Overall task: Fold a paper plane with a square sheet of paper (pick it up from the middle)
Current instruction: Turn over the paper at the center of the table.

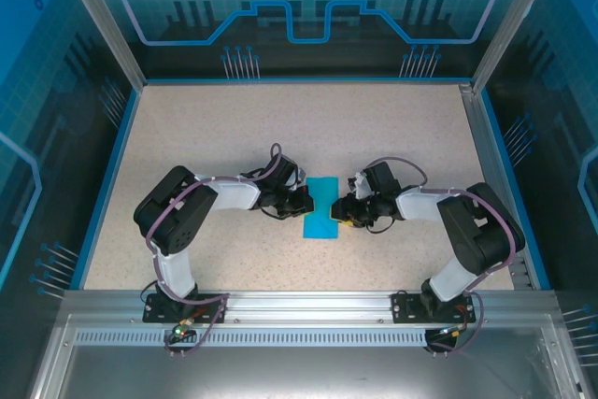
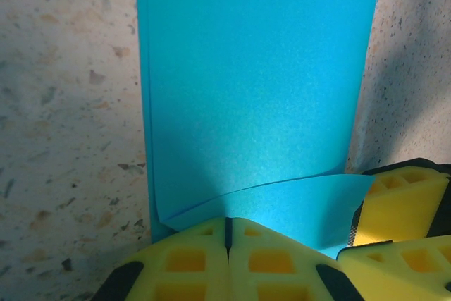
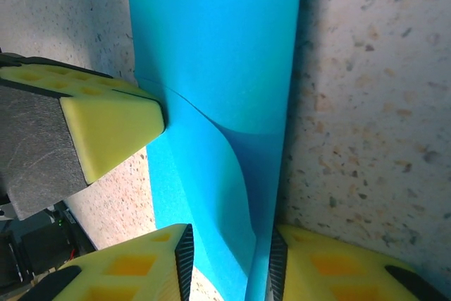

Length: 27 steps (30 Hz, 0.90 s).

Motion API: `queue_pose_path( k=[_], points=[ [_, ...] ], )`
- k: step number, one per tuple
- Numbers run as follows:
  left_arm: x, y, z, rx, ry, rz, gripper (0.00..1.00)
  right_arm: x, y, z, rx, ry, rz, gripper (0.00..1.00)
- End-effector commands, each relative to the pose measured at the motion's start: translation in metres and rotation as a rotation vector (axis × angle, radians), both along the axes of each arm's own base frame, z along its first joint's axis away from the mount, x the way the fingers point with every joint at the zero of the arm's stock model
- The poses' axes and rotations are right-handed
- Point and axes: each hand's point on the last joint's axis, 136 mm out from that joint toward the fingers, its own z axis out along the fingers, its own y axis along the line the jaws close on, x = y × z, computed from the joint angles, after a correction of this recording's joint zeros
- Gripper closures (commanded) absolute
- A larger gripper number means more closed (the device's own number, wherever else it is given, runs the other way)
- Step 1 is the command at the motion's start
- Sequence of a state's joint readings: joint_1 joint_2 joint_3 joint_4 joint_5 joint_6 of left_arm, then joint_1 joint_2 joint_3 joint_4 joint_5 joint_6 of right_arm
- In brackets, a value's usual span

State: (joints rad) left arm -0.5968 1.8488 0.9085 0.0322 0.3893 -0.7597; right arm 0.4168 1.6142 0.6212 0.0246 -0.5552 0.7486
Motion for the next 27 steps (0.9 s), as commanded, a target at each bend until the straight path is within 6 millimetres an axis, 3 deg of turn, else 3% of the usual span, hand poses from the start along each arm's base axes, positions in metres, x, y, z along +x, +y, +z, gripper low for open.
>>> queue_pose_path(
  k=[1,13,18,27],
  points=[
    [0.001,0.009,-0.003,0.049,-0.002,0.028,1.00,0.005,0.003,0.006,0.059,-0.012,0.007,0.64],
    [0.005,0.007,0.012,0.016,-0.029,0.049,1.00,0.002,0.003,-0.007,0.062,-0.025,0.021,0.69],
    [0.009,0.009,0.031,0.003,-0.079,0.067,0.94,0.002,0.003,-0.005,0.082,-0.027,0.033,0.83],
    [0.011,0.030,0.068,0.043,-0.193,0.135,0.87,0.003,0.004,0.013,0.097,-0.056,0.040,0.93]
  ],
)
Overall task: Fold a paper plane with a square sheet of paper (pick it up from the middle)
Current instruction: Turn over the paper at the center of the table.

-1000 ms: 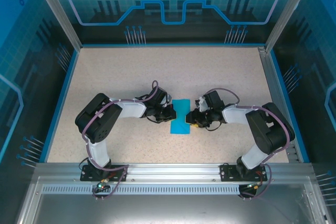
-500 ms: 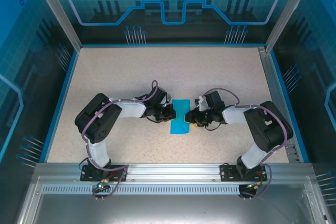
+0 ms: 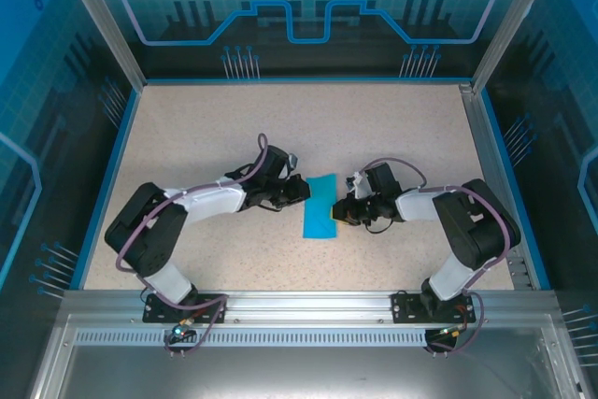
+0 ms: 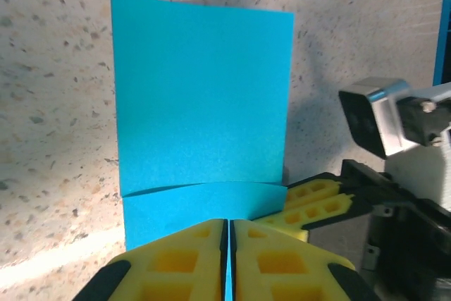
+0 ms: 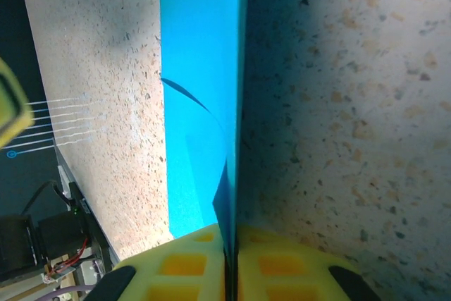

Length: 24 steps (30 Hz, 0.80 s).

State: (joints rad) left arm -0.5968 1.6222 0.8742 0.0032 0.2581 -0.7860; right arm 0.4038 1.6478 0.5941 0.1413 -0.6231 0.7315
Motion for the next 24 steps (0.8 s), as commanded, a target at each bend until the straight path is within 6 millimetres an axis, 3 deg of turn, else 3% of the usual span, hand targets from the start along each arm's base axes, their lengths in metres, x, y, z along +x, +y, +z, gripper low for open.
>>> queue_pose_path(
  k=[1,5,9,14,19,21,24],
  points=[
    [-0.003,0.018,0.007,0.057,-0.026,0.049,0.86,0.000,-0.004,0.016,0.020,-0.017,0.005,0.95],
    [-0.005,0.031,0.020,0.084,-0.067,0.086,0.85,0.002,-0.009,0.036,-0.029,-0.057,-0.001,0.98],
    [-0.005,0.043,0.036,0.100,-0.115,0.129,0.84,0.001,-0.028,0.060,-0.193,-0.122,-0.012,0.99],
    [-0.007,0.066,0.056,0.136,-0.182,0.205,0.81,-0.005,-0.074,0.094,-0.569,-0.205,-0.041,0.98],
    [-0.013,0.095,0.068,0.174,-0.241,0.314,0.73,-0.017,-0.144,0.135,-1.146,-0.243,-0.095,0.98],
    [-0.016,0.106,0.070,0.188,-0.257,0.348,0.71,-0.018,-0.155,0.150,-1.296,-0.252,-0.101,0.98],
    [-0.021,0.120,0.071,0.212,-0.271,0.396,0.70,-0.014,-0.146,0.151,-1.415,-0.252,-0.072,0.98]
  ],
)
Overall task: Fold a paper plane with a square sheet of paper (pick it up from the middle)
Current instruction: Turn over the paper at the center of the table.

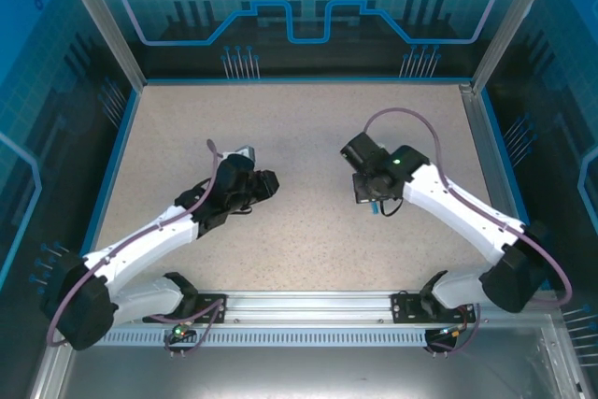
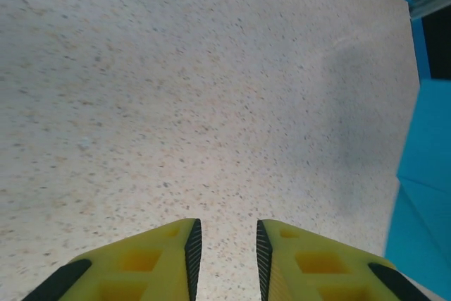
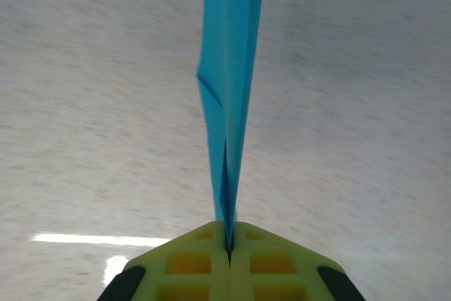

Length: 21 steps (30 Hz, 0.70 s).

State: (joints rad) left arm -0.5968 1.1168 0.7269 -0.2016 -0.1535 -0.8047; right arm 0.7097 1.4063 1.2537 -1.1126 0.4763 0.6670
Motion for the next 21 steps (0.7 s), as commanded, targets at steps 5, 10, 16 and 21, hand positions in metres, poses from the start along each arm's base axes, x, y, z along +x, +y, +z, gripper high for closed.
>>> queue_pose_path(
  k=[5,10,16,21],
  points=[
    [-0.014,0.050,-0.005,0.094,-0.012,0.182,0.69,-0.005,-0.001,-0.026,-0.418,0.101,-0.008,0.95],
    [-0.027,0.073,-0.003,0.098,-0.038,0.255,0.65,0.000,0.065,-0.077,-0.370,0.221,0.068,0.95],
    [-0.037,0.085,-0.003,0.110,-0.031,0.276,0.64,0.003,0.130,-0.119,-0.303,0.322,0.153,0.93],
    [-0.039,0.087,0.001,0.120,-0.032,0.269,0.63,0.006,0.166,-0.131,-0.137,0.352,0.185,0.85]
  ],
)
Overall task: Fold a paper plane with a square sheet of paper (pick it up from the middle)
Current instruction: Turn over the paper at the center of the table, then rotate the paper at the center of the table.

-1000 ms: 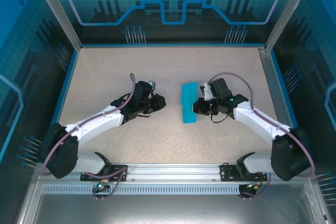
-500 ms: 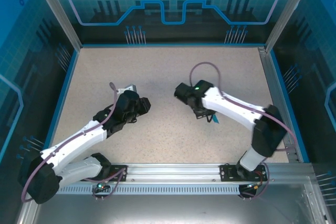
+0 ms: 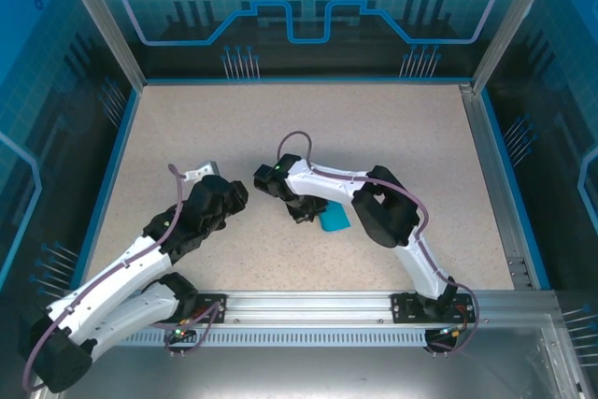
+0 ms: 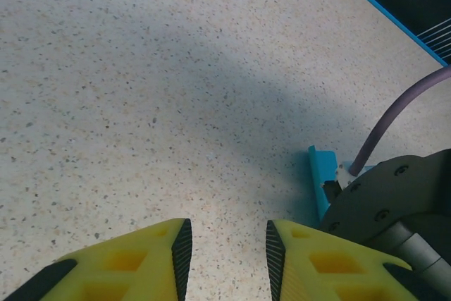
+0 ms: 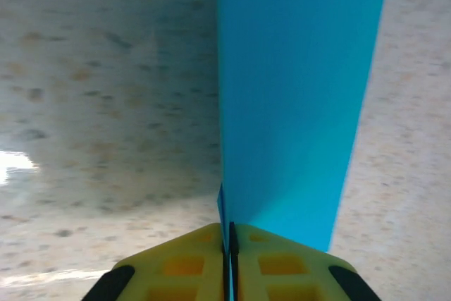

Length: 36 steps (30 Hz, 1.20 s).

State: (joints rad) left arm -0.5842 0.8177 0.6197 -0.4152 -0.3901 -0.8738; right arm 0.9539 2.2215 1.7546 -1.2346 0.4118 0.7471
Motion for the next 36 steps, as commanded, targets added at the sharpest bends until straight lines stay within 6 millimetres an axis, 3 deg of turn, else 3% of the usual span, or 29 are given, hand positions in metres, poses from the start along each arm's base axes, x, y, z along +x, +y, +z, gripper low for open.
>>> queue_pose_path(
  k=[1,5,8,12,16,19,22,28,36],
  points=[
    [-0.004,0.011,-0.003,0.031,0.018,0.029,0.63,0.001,0.033,0.003,0.178,0.050,-0.004,0.81],
    [-0.004,0.007,-0.003,0.017,0.025,0.022,0.62,0.004,0.058,0.016,0.425,0.090,-0.013,0.72],
    [-0.002,0.001,-0.003,0.001,0.028,-0.002,0.61,0.007,0.058,0.035,0.589,0.075,-0.021,0.62],
    [0.007,-0.023,-0.007,-0.027,0.054,-0.091,0.59,0.017,0.040,0.057,0.800,0.040,-0.056,0.60],
    [0.022,-0.074,-0.017,-0.104,0.125,-0.266,0.60,0.036,0.007,0.059,0.934,-0.003,-0.127,0.67],
    [0.035,-0.108,-0.032,-0.158,0.209,-0.358,0.64,0.044,-0.002,0.046,1.059,0.038,-0.177,0.77],
    [0.048,-0.126,-0.048,-0.182,0.283,-0.371,0.66,0.049,-0.002,0.031,1.091,0.079,-0.189,0.81],
    [0.063,-0.149,-0.070,-0.255,0.381,-0.394,0.64,0.047,-0.007,-0.005,1.039,0.119,-0.235,0.86],
    [0.073,-0.163,-0.091,-0.277,0.442,-0.409,0.64,0.022,-0.028,-0.042,0.959,0.129,-0.365,0.86]
  ],
)
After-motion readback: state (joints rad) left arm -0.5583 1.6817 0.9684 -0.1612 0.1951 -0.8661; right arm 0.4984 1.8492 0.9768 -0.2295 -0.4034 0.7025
